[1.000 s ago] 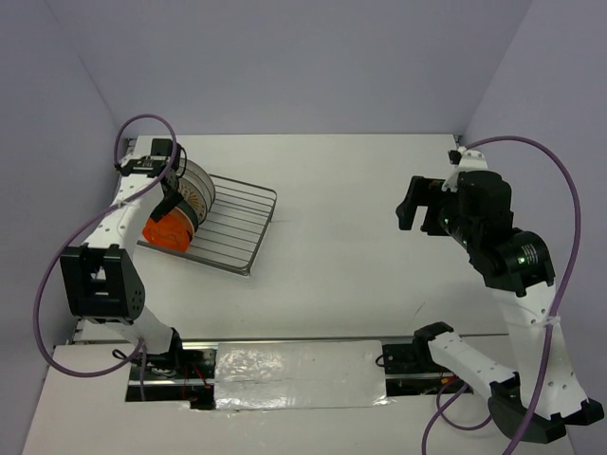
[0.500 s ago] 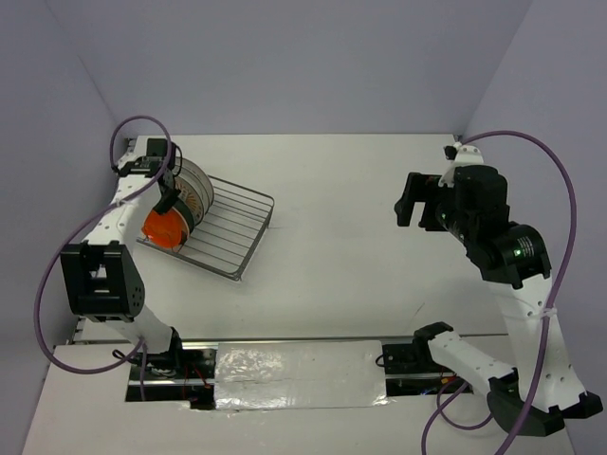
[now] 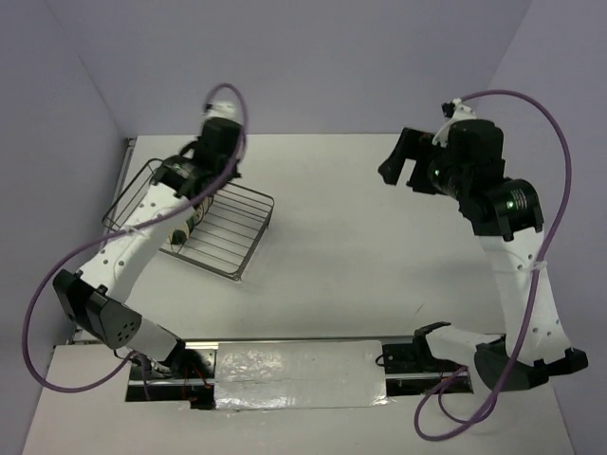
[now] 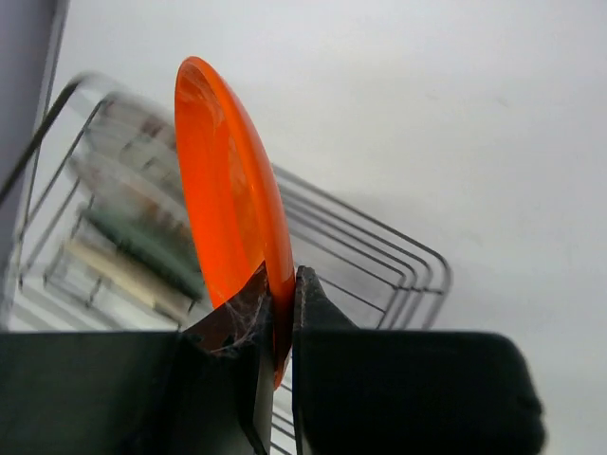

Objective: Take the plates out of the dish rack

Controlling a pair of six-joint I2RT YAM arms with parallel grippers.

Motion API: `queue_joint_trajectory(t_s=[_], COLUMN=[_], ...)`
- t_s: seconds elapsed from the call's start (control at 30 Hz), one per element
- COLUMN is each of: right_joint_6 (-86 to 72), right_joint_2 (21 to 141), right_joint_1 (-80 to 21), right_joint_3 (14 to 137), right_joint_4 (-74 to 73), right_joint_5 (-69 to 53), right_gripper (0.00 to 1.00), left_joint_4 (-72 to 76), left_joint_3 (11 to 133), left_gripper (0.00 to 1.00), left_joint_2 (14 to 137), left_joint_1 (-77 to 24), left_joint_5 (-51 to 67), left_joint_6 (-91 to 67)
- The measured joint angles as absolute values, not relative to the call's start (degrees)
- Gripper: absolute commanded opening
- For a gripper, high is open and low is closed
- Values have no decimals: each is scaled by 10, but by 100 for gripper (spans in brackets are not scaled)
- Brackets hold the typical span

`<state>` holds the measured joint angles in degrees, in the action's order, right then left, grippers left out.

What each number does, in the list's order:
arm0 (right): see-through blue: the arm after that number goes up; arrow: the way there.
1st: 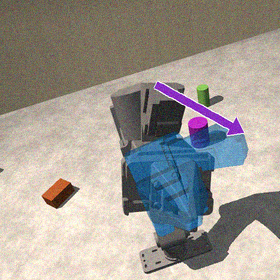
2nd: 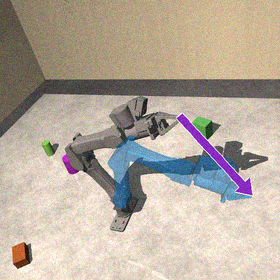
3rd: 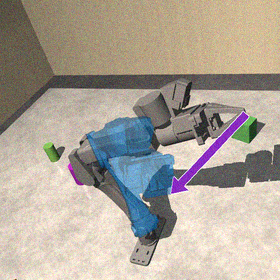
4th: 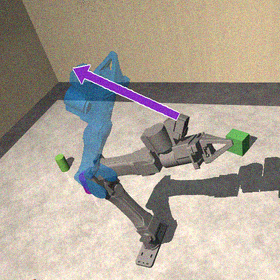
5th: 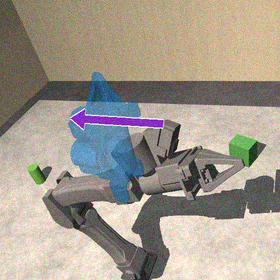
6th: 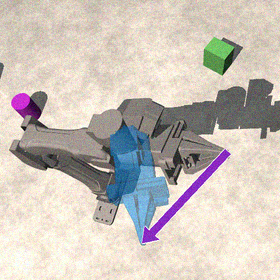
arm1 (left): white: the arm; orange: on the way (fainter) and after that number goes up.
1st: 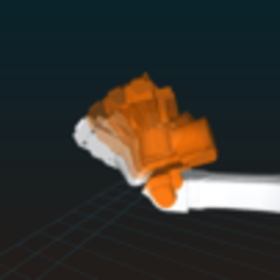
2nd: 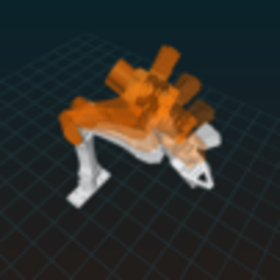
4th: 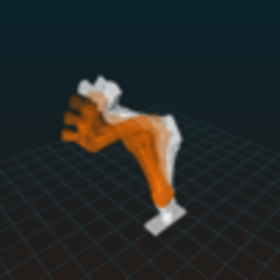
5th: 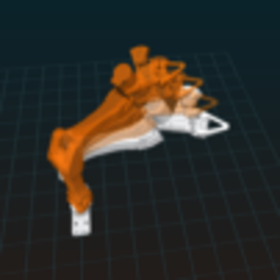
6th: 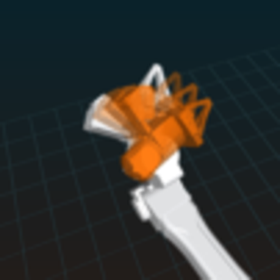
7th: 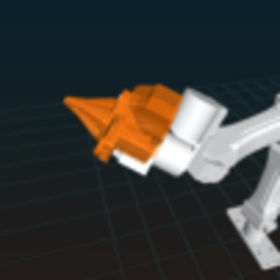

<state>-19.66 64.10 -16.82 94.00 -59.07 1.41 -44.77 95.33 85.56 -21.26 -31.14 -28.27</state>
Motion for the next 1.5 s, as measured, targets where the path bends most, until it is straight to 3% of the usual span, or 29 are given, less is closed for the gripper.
queue_joint_trajectory(t_s=[0.1, 0.3, 0.53, 0.63, 0.67, 0.7, 0.77, 0.83, 0.87, 0.9, 0.93, 0.97, 1.03, 1.17, 1.27, 1.37, 1.5], right_joint_6=[-241, -303, -324, -327, -329, -331, -334, -335, -339, -343, -347, -339, -331, -329, -321, -310, -310], right_joint_2=[698, 759, 785, 786, 785, 785, 785, 781, 778, 775, 773, 772, 766, 758, 760, 798, 942], right_joint_1=[-128, -45, -68, -85, -94, -106, -127, -143, -145, -145, -145, -142, -133, -97, -29, 38, 94], right_joint_3=[1022, 1058, 906, 834, 816, 799, 775, 751, 740, 728, 723, 723, 724, 727, 697, 653, 651], right_joint_4=[-588, -588, -557, -549, -542, -530, -514, -493, -483, -472, -465, -454, -441, -437, -380, -300, -183], right_joint_5=[-41, -209, -317, -332, -338, -346, -358, -373, -380, -388, -396, -408, -411, -335, -268, -233, -229], right_gripper=[100, 100, 98, 93, 88, 78, 69, 51, 37, 3, 0, 0, 0, 0, 0, 3, 7], left_joint_4=[-355, -241, -100, -74, -66, -58, -37, -16, -9, -4, -4, -3, 20, 39, -45, -149, -293], left_joint_3=[906, 752, 650, 636, 637, 638, 639, 642, 644, 646, 649, 649, 650, 651, 668, 719, 844], left_gripper=[0, 0, 0, 0, 0, 0, 0, 0, 0, 0, 1, 13, 99, 100, 99, 99, 100], left_joint_2=[852, 852, 847, 849, 850, 850, 850, 851, 851, 852, 854, 856, 859, 874, 876, 876, 876], left_joint_1=[-366, -618, -737, -762, -769, -773, -777, -778, -778, -778, -778, -778, -775, -766, -728, -634, -488], left_joint_5=[-332, -359, -436, -446, -446, -447, -448, -451, -452, -452, -451, -454, -469, -502, -491, -470, -450], left_joint_6=[-126, 142, 356, 404, 411, 419, 435, 448, 451, 453, 452, 444, 434, 417, 314, 173, -24])
